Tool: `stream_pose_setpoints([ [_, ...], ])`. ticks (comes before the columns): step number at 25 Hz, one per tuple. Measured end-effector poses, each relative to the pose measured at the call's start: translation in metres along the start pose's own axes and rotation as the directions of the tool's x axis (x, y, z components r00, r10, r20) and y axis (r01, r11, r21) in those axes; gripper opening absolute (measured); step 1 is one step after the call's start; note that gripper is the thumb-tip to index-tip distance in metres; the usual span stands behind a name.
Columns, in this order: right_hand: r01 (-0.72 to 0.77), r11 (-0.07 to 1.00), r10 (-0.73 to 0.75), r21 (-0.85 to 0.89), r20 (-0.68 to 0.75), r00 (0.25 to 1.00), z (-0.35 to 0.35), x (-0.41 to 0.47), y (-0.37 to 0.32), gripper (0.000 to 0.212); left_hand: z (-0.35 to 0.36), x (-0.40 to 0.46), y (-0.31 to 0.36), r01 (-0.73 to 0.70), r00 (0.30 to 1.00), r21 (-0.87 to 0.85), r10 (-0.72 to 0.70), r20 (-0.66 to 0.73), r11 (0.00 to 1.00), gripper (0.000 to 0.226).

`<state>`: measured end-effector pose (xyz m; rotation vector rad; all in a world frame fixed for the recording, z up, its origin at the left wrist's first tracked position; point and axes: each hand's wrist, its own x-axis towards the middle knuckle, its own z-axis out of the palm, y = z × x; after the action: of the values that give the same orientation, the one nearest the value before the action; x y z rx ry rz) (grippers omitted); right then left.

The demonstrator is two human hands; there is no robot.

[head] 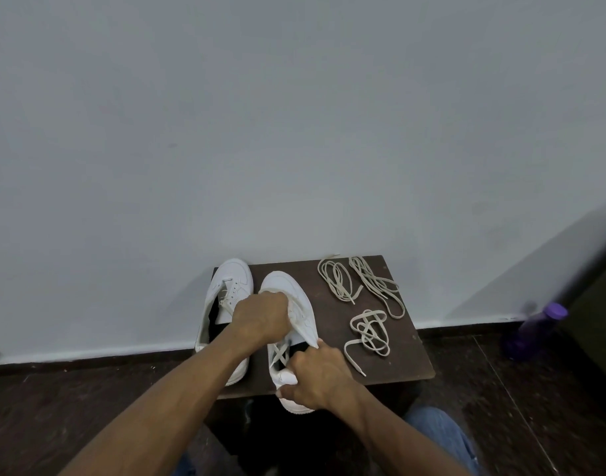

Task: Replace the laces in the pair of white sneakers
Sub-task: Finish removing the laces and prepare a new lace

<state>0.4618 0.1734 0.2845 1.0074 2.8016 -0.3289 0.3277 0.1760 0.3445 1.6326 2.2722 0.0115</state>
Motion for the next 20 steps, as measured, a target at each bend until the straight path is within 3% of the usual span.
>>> stream_pose_setpoints([
  [1,-0.002,1.000,0.002,-0.009,0.003,1.000,-0.001,0.000,0.000,0.051,-0.006,-0.002,-0.003,0.120,0.990,-0.418,-0.079,0.114,0.901,0.016],
  [2,-0.007,1.000,0.007,-0.018,0.006,1.000,-0.002,0.001,-0.001,0.052,-0.010,-0.006,-0.009,0.280,0.959,-0.760,-0.126,0.255,0.587,0.014],
  [3,-0.012,1.000,0.013,-0.027,0.009,1.000,-0.002,0.002,-0.002,0.053,-0.012,-0.010,-0.020,0.357,0.934,-0.884,-0.136,0.331,0.301,0.013],
  [4,-0.018,0.999,0.018,-0.033,0.013,1.000,-0.004,0.002,-0.003,0.053,-0.011,-0.011,-0.031,0.364,0.928,-0.916,-0.154,0.340,0.171,0.012],
  [5,-0.024,0.999,0.025,-0.034,0.023,0.999,-0.004,0.003,-0.004,0.053,-0.008,-0.011,-0.040,0.355,0.929,-0.912,-0.189,0.319,0.205,0.011],
  [6,-0.029,0.999,0.030,-0.031,0.030,0.999,-0.005,0.005,-0.004,0.053,-0.006,-0.012,-0.045,0.326,0.943,-0.853,-0.207,0.261,0.408,0.009],
  [7,-0.034,0.999,0.035,-0.025,0.039,0.999,-0.005,0.005,-0.004,0.054,-0.002,-0.013,-0.046,0.261,0.965,-0.676,-0.183,0.186,0.689,0.004],
  [8,-0.035,0.999,0.036,-0.023,0.043,0.998,-0.005,0.005,-0.004,0.053,0.002,-0.011,-0.044,0.164,0.986,-0.436,-0.132,0.104,0.885,0.003],
  [9,-0.037,0.999,0.038,-0.024,0.041,0.998,-0.005,0.006,-0.004,0.053,0.002,-0.009,-0.039,0.083,0.997,-0.246,-0.080,0.024,0.966,0.004],
  [10,-0.039,0.999,0.040,-0.022,0.036,0.999,-0.006,0.005,-0.004,0.053,-0.001,-0.008,-0.033,0.033,0.998,-0.210,-0.044,-0.048,0.977,0.006],
  [11,-0.042,0.999,0.042,-0.017,0.032,0.999,-0.006,0.005,-0.005,0.054,-0.008,-0.010,-0.028,0.001,0.994,-0.372,-0.043,-0.104,0.928,0.011],
  [12,-0.045,0.999,0.045,-0.010,0.028,0.999,-0.007,0.005,-0.005,0.054,-0.014,-0.009,-0.026,-0.011,0.988,-0.646,-0.091,-0.124,0.763,0.014],
  [13,-0.049,0.999,0.049,-0.006,0.025,0.998,-0.006,0.006,-0.005,0.054,-0.020,-0.011,-0.027,-0.006,0.982,-0.873,-0.162,-0.098,0.488,0.017],
  [14,-0.047,0.999,0.048,-0.008,0.023,0.999,-0.006,0.005,-0.006,0.054,-0.024,-0.013,-0.029,0.016,0.974,-0.986,-0.226,-0.022,0.168,0.018],
  [15,-0.042,0.999,0.042,-0.016,0.024,0.999,-0.007,0.005,-0.007,0.054,-0.025,-0.015,-0.033,0.045,0.961,-0.994,-0.269,0.070,-0.099,0.018],
  [16,-0.036,0.999,0.036,-0.024,0.022,0.999,-0.007,0.005,-0.007,0.054,-0.022,-0.018,-0.037,0.070,0.947,-0.968,-0.290,0.140,-0.240,0.017],
  [17,-0.033,0.999,0.034,-0.030,0.019,0.999,-0.008,0.005,-0.007,0.054,-0.019,-0.019,-0.039,0.095,0.937,-0.970,-0.310,0.163,-0.223,0.015],
  [18,-0.034,0.999,0.035,-0.033,0.019,0.999,-0.008,0.005,-0.006,0.054,-0.015,-0.018,-0.039,0.128,0.939,-0.991,-0.318,0.131,-0.030,0.016],
  [19,-0.035,0.999,0.036,-0.036,0.023,0.999,-0.009,0.005,-0.006,0.054,-0.012,-0.018,-0.039,0.136,0.957,-0.948,-0.287,0.050,0.288,0.018],
  [20,-0.037,0.999,0.038,-0.037,0.027,0.999,-0.009,0.005,-0.006,0.054,-0.011,-0.017,-0.039,0.113,0.978,-0.778,-0.206,-0.022,0.618,0.018],
])
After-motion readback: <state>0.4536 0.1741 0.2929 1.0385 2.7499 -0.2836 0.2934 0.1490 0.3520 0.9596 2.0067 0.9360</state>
